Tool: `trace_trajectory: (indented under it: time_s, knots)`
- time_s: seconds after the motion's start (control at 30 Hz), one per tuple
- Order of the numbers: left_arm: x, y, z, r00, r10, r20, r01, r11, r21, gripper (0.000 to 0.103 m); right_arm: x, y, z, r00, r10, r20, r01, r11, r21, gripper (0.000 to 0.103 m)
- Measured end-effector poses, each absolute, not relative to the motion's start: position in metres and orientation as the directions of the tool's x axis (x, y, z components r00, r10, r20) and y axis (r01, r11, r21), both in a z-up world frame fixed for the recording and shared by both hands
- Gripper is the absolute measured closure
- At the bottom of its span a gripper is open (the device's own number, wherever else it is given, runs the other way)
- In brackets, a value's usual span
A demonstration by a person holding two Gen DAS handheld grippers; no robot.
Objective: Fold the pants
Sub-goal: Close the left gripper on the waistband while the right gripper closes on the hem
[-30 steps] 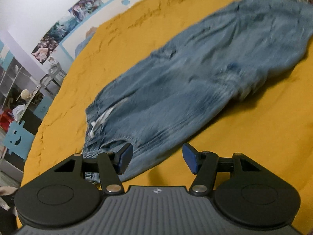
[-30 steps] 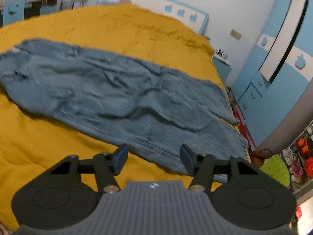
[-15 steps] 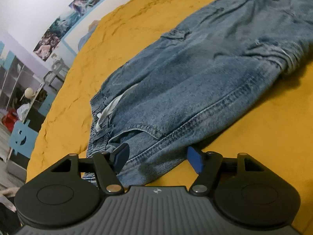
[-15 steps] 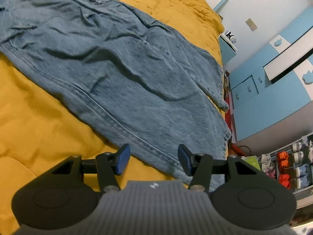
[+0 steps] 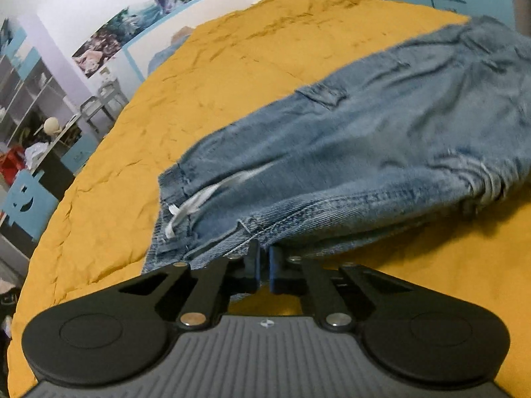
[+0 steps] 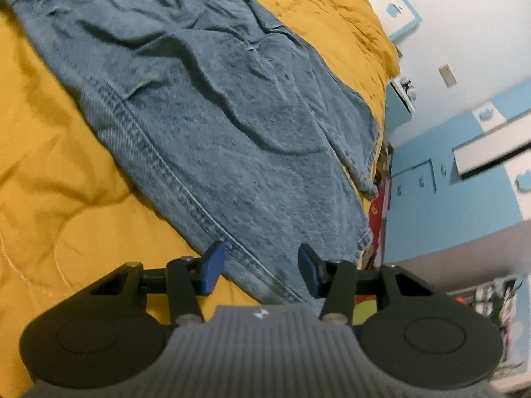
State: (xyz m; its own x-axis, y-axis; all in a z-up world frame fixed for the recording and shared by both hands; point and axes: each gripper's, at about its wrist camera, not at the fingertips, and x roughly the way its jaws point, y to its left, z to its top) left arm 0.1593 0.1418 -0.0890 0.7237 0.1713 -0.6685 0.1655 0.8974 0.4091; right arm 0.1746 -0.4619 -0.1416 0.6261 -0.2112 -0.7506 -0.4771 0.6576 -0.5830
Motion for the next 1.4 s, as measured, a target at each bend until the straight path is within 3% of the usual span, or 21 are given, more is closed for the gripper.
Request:
trace_trajectory:
  time_s: [0.5,0.57,0.7,1.0,1.33,1.4]
  knots:
    - [0.178,0.134,-0.063,0.703,0.246,-0.667,0.055,0.917,0.396,0.101,0.146,-0.505,-0.148,0.636,-0.172,-0.752,-0.551,0.581,-0.599,0.067]
    - [0.178,0.133,-0.061,0.703,0.254,-0.665,0.035,0.921,0.388,0.100,0.145,-0.505,-0.153,0.661,-0.180,-0.728,-0.530,0.575,-0.624,0.082]
    - [0.178,0.134,-0.057,0.706,0.254,-0.661,0.010,0.930,0.368,0.100,0.149,-0.495,-0.153,0.704,-0.170,-0.689,-0.506,0.561,-0.655,0.103]
    - [0.193,0.135,-0.037,0.736,0.274,-0.618,-0.043,0.931,0.362,0.102,0.172,-0.498,-0.100,0.780,-0.177,-0.600,-0.386,0.618,-0.685,0.103]
    - [0.262,0.148,0.006,0.777,0.327,-0.538,-0.104,0.910,0.402,0.103,0.292,-0.484,-0.031,0.829,-0.217,-0.516,-0.258,0.670,-0.696,0.103]
    - [0.281,0.147,0.011,0.786,0.443,-0.432,-0.180,0.832,0.526,0.103,0.321,-0.480,-0.024,0.829,-0.230,-0.510,-0.237,0.681,-0.693,0.103]
